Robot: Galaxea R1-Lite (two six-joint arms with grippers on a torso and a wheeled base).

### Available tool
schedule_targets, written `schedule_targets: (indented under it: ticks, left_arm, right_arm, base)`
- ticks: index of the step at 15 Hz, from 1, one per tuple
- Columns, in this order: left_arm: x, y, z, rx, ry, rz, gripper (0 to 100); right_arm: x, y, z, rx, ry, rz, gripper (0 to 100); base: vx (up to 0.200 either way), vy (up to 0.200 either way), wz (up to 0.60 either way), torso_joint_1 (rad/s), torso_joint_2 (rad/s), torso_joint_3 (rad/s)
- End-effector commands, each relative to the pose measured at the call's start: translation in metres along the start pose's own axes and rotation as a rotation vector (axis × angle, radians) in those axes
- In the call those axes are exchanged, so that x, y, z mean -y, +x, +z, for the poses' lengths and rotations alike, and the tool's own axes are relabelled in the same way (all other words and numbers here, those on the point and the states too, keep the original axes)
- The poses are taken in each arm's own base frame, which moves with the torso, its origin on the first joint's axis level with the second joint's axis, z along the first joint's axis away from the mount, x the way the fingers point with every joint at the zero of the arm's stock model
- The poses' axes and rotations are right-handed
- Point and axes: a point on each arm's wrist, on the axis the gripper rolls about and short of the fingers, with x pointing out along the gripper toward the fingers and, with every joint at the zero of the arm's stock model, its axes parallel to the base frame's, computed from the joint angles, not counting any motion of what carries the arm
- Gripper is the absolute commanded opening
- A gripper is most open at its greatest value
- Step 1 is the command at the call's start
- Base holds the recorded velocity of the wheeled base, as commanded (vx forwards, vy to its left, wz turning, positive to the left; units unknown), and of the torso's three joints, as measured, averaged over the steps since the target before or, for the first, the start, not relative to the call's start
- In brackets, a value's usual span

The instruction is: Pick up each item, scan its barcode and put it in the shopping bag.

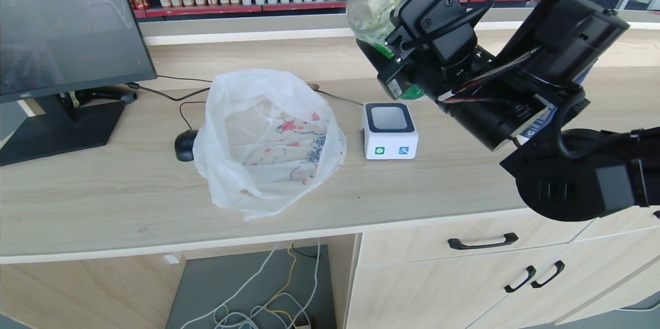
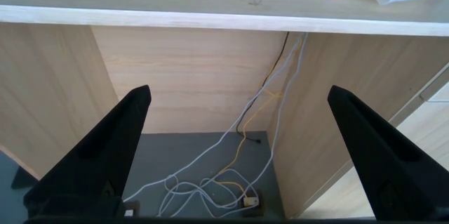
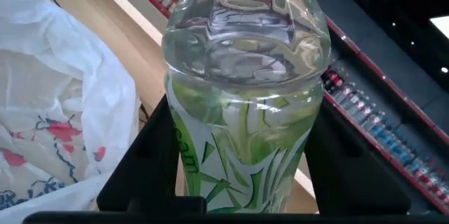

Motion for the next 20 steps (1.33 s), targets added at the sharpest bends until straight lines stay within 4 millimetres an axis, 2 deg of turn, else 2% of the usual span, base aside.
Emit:
schedule_targets:
  ticks: [1, 9, 13, 18, 20]
  left_arm:
    - [0.0, 0.0, 0.0, 0.0, 0.0, 0.0, 100]
    - [0.0, 0.0, 0.0, 0.0, 0.0, 0.0, 100]
    - [0.0, 0.0, 0.0, -0.002, 0.0, 0.0, 100]
    - [0.0, 0.0, 0.0, 0.0, 0.0, 0.0, 100]
    - [0.0, 0.0, 0.0, 0.0, 0.0, 0.0, 100]
  right_arm:
    - [0.004, 0.005, -0.019, 0.006, -0.066, 0.021, 0]
    - [-0.008, 0.006, -0.036, 0.131, -0.206, 0.165, 0]
    - [-0.011, 0.004, -0.052, 0.129, -0.247, 0.207, 0]
    - [-0.02, 0.002, -0.059, 0.156, -0.277, 0.279, 0]
    - [-0.011, 0.001, -0.07, 0.142, -0.288, 0.276, 0]
  base:
    - [0.0, 0.0, 0.0, 0.0, 0.0, 0.0]
    - [0.0, 0.0, 0.0, 0.0, 0.0, 0.0]
    - [0.0, 0.0, 0.0, 0.0, 0.0, 0.0]
    - [0.0, 0.0, 0.0, 0.0, 0.0, 0.0]
    - [0.0, 0.0, 0.0, 0.0, 0.0, 0.0]
